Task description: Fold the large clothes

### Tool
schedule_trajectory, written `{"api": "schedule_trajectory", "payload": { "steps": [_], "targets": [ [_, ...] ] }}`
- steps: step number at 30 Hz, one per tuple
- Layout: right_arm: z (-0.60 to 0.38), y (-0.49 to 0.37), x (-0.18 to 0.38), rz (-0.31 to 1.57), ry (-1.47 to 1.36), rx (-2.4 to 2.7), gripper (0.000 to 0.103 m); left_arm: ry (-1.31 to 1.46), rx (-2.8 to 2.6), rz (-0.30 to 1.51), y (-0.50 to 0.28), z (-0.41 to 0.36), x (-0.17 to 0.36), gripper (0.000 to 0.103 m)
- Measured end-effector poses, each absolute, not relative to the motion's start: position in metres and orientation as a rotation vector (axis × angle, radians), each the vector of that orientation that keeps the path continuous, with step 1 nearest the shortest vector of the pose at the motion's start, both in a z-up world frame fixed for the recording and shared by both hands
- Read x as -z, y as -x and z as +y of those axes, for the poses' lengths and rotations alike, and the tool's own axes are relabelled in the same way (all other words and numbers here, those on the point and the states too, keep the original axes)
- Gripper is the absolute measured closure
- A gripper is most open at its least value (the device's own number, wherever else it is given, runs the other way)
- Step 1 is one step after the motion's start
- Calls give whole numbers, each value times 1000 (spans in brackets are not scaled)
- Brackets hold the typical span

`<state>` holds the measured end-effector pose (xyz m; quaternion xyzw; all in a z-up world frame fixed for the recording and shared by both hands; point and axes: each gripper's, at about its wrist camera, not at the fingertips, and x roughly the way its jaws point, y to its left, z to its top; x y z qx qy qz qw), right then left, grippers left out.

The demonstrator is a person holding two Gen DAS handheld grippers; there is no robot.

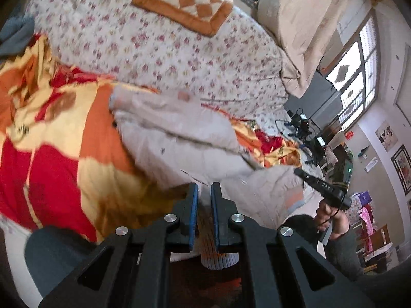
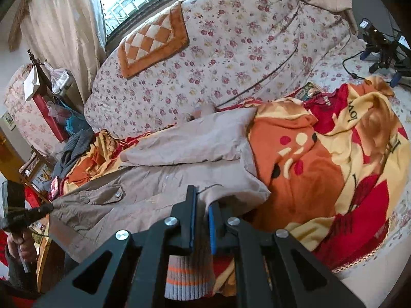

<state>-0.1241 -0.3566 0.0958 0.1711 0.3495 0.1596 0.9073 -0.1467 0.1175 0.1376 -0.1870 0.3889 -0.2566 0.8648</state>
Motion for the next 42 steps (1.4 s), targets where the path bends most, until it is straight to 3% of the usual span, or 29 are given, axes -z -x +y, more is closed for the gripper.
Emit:
{"api": "schedule_trajectory", "payload": {
  "steps": [6,18,20,36,42],
  "targets": [
    [-350,122,-104,697,-357,-375,95,333,526,735,140,121,-164,103],
    [-355,113,-94,723,-369,-335,95,338,359,826,127,145,-91,103],
    [-358,112,-89,731,-371,-326,95,332,341,839,129,144,-77,96],
    [-369,117,-70,741,-362,-284,95,383,292,851,139,149,-40,89],
    [-367,117,-69,738,-359,-281,95,341,248,864,148,142,-23,78]
  ]
}}
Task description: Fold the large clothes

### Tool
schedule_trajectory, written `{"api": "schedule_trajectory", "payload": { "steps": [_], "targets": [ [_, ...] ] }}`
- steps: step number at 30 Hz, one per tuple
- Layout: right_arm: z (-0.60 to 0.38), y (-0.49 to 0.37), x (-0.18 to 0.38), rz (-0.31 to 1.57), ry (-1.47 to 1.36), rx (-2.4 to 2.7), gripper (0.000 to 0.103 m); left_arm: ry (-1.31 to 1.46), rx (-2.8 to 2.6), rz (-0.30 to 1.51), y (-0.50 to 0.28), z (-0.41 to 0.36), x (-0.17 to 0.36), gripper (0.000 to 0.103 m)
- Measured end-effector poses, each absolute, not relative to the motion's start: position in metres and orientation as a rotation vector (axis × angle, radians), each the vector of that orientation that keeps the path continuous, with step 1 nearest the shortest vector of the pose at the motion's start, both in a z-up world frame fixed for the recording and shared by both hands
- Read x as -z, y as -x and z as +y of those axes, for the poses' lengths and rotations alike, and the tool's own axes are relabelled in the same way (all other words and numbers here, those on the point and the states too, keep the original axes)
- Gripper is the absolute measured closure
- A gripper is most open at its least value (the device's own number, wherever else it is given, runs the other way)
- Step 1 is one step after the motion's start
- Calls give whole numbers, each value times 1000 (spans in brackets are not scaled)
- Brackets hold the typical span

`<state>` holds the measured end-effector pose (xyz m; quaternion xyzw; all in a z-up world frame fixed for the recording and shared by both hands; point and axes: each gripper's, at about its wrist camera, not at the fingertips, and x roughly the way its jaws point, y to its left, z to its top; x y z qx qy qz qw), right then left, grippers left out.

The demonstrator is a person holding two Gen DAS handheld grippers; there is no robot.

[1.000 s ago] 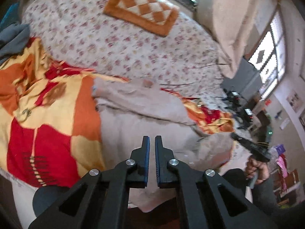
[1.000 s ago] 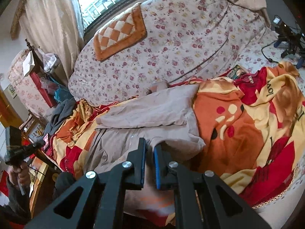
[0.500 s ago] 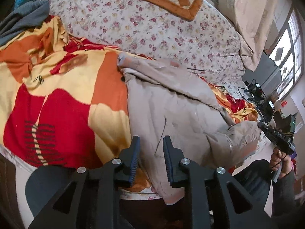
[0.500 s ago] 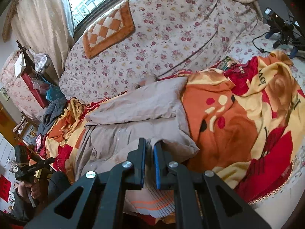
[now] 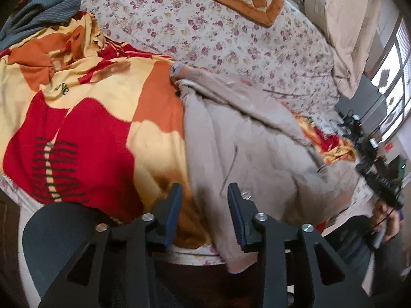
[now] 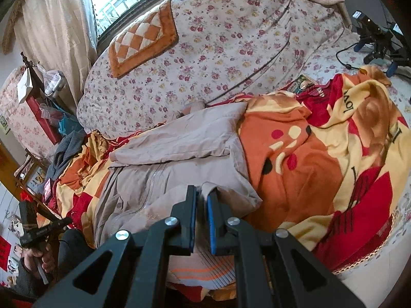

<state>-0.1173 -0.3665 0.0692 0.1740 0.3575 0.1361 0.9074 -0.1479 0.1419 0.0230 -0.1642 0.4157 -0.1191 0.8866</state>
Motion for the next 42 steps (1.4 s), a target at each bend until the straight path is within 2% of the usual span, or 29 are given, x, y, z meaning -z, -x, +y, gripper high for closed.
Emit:
{"api": "schedule_trajectory", "payload": {
  "steps": [3,5,9,13,19,22,24,25,26,32,38,42],
  "targets": [
    [-365,116,-68,739,-364,-283,95,326,227,867,158,142,-9,70],
    [-365,117,-67,740,-362,-285,95,358,225,889,167,143,8,61],
    [-364,117,-66,746,-353,-290,95,489,354,977,169,134,37,61],
    [-365,115,-66,749,-355,-289,95,478,459,989,167,112,39,61],
    [-365,115,-66,750,-354,-291,95,520,514,1191,157,86,83,61],
    [-365,116,-66,749,-357,-291,95,548,491,1224,150,84,93,61],
    [-365,116,-66,749,-357,-291,95,552,520,1233,149,79,93,75],
    [-365,116,-66,748,-358,-291,95,529,537,1242,151,75,91,94],
    [-365,116,-66,748,-357,-291,95,503,534,1242,155,74,89,102],
    [-367,116,-65,745,-365,-294,95,502,590,1178,174,82,46,103],
    [-370,117,-68,726,-368,-290,95,486,676,939,173,102,-46,103],
    [-372,113,-74,703,-373,-279,95,523,618,810,143,129,-78,103]
  ]
}}
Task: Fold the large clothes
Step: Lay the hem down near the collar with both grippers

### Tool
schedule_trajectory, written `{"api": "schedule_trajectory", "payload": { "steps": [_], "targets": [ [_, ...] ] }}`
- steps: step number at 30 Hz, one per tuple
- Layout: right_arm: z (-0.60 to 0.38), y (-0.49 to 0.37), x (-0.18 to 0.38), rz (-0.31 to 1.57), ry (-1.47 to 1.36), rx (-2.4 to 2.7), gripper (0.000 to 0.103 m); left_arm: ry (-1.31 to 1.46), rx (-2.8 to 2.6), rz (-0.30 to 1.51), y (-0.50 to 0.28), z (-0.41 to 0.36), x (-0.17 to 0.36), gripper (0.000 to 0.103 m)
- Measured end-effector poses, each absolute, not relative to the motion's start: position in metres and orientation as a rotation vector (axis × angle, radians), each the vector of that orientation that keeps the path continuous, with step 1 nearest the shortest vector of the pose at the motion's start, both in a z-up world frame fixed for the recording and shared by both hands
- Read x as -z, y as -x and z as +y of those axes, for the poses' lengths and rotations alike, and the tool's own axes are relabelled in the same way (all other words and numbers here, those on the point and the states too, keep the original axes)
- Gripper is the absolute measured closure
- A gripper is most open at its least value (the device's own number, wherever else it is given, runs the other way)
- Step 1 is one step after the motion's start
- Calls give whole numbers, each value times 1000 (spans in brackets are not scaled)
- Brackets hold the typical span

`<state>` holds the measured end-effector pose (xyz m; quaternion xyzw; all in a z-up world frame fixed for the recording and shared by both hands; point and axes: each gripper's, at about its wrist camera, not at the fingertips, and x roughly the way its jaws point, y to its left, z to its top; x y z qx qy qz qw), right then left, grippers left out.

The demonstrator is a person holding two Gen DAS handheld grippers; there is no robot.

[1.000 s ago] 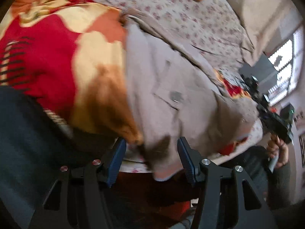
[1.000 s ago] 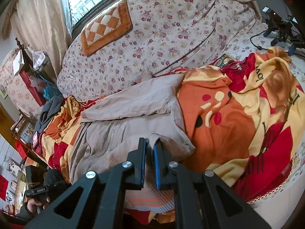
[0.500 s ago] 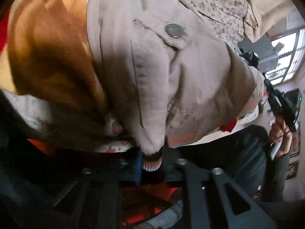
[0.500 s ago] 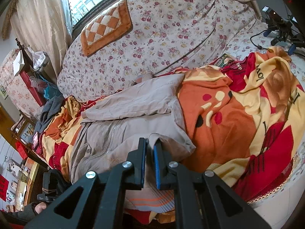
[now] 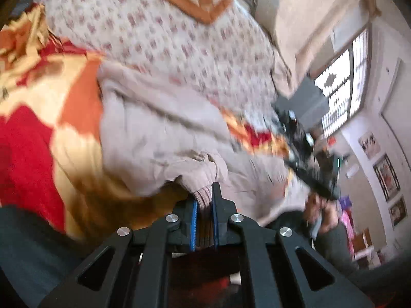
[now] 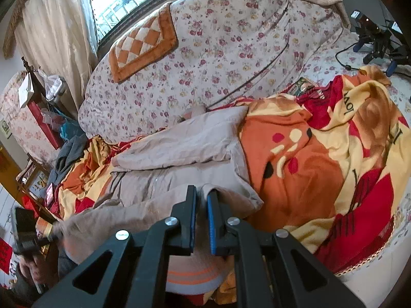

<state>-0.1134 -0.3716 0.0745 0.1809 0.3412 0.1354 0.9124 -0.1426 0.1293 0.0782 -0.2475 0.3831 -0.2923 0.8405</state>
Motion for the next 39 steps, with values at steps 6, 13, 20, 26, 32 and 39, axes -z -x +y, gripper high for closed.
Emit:
{"api": "schedule_trajectory", "payload": {
  "steps": [6,13,20,26,32,39],
  "targets": [
    [-373,89,-92,673,-375,-275,99,578,531,778,89,148,-93,103],
    [-351,-1,-111,668,-340,-223,101,479,422,782,-5,135,-121,103],
    [-350,-98,-71,731,-396,-75,101,385,351,826,-102,112,-103,103],
    [-357,-153,-30,770,-448,-12,101,366,283,835,-165,101,-70,103],
    [-362,-201,-17,750,-489,-21,101,386,214,854,-209,101,-36,103],
    [-366,-223,24,818,-601,-90,93,308,204,935,-229,102,2,96]
  ]
}}
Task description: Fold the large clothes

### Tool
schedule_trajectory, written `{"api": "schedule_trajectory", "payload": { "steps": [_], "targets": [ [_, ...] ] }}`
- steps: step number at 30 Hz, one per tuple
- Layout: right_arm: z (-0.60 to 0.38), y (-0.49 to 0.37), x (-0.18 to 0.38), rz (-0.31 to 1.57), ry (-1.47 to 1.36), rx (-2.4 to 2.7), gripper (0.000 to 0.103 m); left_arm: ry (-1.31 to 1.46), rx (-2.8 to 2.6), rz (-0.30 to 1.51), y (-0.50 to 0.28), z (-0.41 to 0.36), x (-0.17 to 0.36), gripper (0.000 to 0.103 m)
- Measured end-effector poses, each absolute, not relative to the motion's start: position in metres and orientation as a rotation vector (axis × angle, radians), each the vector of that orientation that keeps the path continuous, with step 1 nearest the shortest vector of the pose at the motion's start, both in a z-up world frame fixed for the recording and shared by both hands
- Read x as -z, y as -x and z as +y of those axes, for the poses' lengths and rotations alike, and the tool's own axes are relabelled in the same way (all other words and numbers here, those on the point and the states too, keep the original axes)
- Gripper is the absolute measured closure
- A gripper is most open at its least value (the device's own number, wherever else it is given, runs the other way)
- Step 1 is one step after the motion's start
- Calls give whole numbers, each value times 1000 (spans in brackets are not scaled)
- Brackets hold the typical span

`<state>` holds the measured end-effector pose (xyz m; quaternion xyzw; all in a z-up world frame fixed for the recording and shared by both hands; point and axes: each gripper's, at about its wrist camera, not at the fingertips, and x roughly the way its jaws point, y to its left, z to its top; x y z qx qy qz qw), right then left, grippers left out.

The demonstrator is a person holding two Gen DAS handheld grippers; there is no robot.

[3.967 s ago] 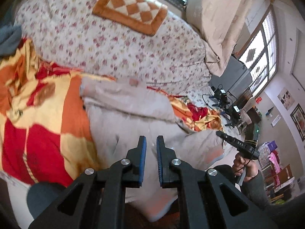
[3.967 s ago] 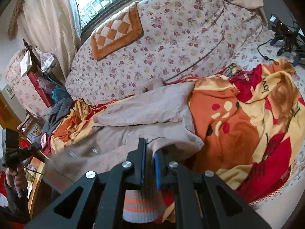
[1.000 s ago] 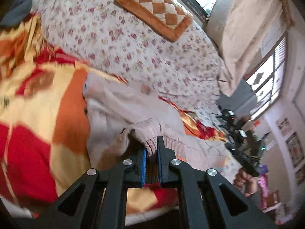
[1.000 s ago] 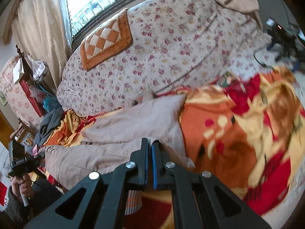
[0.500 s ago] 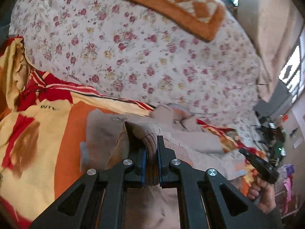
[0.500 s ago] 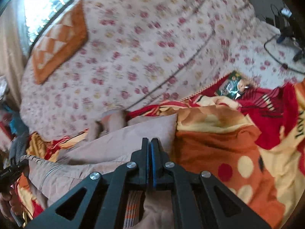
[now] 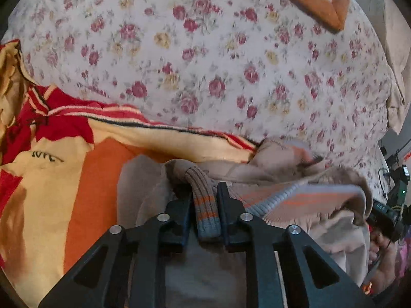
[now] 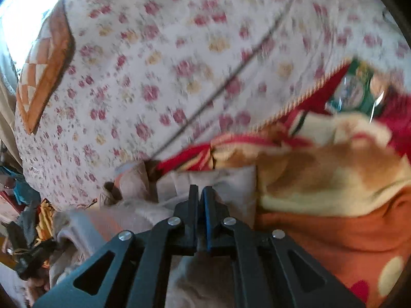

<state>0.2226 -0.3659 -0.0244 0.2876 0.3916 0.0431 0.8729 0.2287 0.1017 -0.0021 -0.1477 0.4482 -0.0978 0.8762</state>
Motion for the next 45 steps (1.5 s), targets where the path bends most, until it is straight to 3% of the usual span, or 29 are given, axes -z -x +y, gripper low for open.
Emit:
{"api": "schedule_trajectory", "payload": {
  "steps": [1,3,4,5,11,16,21,26,33,45],
  "targets": [
    [-369,-218,16,791,-617,-106,91,313,217,925,-227,104,-1,94],
    [-373,-206,-5,724,-627,-114,88,329,214,875,-223,111,-14,80],
    [-374,-201,-14,696,-623,-113,87,340,205,827,-218,117,-26,67],
    [-374,-196,-23,668,-616,-114,87,350,195,795,-216,121,-33,60],
    [-329,-186,-59,661,-452,-218,84,445,149,649,-194,131,-68,57],
    [-266,-215,-51,769,-248,-229,84,329,212,717,-215,72,-56,57],
    [-238,-252,-6,898,-174,-182,84,140,162,807,-250,33,-20,57],
    [-274,-277,47,974,-260,-148,87,122,95,965,-273,50,37,65],
    [-278,-277,52,977,-272,-159,85,179,100,976,-279,56,43,65],
    [-293,-264,31,926,-309,-169,81,252,178,980,-282,62,38,52]
  ]
}}
